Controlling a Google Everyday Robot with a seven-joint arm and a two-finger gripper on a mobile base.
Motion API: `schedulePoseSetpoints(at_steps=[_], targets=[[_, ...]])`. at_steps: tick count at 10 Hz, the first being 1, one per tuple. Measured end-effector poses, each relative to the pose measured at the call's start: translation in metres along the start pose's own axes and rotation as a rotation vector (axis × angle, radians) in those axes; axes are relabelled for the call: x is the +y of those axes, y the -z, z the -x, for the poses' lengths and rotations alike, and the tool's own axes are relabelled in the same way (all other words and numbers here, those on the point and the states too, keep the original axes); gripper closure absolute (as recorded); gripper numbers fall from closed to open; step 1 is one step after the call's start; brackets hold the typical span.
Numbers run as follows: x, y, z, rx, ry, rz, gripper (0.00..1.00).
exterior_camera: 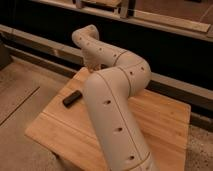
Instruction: Drag the ceramic bowl in a circle
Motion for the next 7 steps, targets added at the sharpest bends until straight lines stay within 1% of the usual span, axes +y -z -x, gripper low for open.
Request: schedulePoseSetpoints(at_steps=[4, 6, 7], targets=[[0.049, -0.006, 0.006, 0.014, 0.069, 0.062, 1.00], [0.066, -0.003, 0.005, 0.015, 0.101, 0.092, 1.00], [0.071, 0.001, 0.005, 0.009, 0.116, 0.102, 1.00]])
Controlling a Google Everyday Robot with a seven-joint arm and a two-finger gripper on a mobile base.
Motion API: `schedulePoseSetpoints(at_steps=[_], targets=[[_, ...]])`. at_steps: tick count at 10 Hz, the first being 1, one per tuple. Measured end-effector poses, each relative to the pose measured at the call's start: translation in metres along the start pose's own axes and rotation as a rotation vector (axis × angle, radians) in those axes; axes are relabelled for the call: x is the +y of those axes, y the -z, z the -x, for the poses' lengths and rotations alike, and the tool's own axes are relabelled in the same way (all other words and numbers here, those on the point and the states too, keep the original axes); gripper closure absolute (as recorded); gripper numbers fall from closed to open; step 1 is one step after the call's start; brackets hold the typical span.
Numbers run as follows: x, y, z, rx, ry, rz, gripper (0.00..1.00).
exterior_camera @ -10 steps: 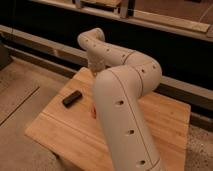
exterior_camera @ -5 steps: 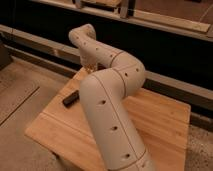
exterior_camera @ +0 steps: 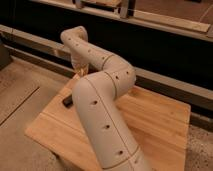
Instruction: Drag the ceramic bowl in a circle
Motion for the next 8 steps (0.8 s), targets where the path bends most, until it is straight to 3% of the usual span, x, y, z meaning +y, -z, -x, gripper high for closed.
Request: schedulePoseSetpoints(at_steps=[5, 8], targets=[[-0.008, 0.012, -0.027, -0.003, 0.004, 0.059, 1.00], [-0.036, 0.010, -0.055, 0.013, -0.022, 0.038, 1.00]])
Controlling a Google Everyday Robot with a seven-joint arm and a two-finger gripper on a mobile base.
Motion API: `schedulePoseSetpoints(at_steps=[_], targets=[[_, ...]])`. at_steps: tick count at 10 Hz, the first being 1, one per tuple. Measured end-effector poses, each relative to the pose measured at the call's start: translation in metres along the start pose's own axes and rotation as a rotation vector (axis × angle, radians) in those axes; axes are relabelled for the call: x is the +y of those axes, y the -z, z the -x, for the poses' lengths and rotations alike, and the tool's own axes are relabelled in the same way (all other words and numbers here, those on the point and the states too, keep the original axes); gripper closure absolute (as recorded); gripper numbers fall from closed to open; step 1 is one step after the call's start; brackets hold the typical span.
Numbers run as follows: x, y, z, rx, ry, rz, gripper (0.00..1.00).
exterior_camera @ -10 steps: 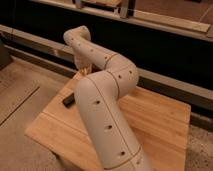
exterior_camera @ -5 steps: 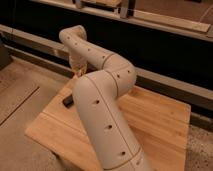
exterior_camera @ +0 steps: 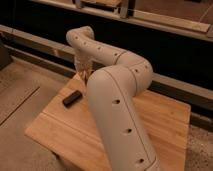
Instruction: Drag the ceramic bowl in a circle
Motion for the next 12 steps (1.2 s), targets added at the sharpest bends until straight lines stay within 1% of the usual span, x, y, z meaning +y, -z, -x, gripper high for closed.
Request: schedulePoseSetpoints(at_steps=[1, 2, 3, 4, 5, 6, 8, 11, 12], targets=[[-0.015, -0.002, -0.006, 0.008, -0.024, -0.015, 1.00], [-0.037, -0.006, -0.009, 0.020, -0.065, -0.037, 1.00], [-0.052, -0.008, -0.009, 0.029, -0.096, -0.052, 1.00], [-0.070, -0.011, -0.005, 0.035, -0.136, -0.067, 1.00], [-0.079, -0.014, 0.003, 0.039, -0.160, -0.077, 1.00], [-0.082, -0.017, 0.014, 0.038, -0.176, -0.082, 1.00], [-0.078, -0.022, 0.032, 0.035, -0.174, -0.088, 1.00], [-0.058, -0.023, 0.052, 0.023, -0.138, -0.090, 1.00], [-0.044, -0.024, 0.058, 0.022, -0.115, -0.084, 1.00]])
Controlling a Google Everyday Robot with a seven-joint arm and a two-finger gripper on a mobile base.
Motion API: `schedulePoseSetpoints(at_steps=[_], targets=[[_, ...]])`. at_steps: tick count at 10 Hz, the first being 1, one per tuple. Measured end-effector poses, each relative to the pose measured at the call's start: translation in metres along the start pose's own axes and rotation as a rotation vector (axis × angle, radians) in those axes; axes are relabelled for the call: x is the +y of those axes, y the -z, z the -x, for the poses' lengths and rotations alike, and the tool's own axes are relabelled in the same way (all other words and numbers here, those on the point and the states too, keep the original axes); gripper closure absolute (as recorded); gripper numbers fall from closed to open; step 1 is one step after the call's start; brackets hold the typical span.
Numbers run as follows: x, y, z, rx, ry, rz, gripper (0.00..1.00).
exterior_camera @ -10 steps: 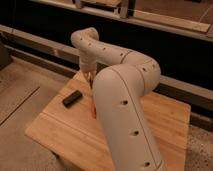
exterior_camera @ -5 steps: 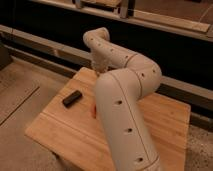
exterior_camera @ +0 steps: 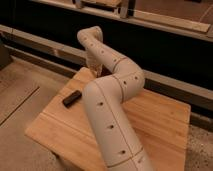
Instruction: Drag the ceramic bowl in a circle
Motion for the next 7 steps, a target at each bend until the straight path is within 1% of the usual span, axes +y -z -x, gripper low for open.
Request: schedulePoseSetpoints(at_steps=[4, 6, 7], targets=[[0.048, 0.005, 0.004, -0.005, 0.077, 0.040, 1.00], [0.071, 0.008, -0.001, 0.003, 0.124, 0.060, 1.00], [0.081, 0.009, -0.007, 0.014, 0.149, 0.075, 1.00]])
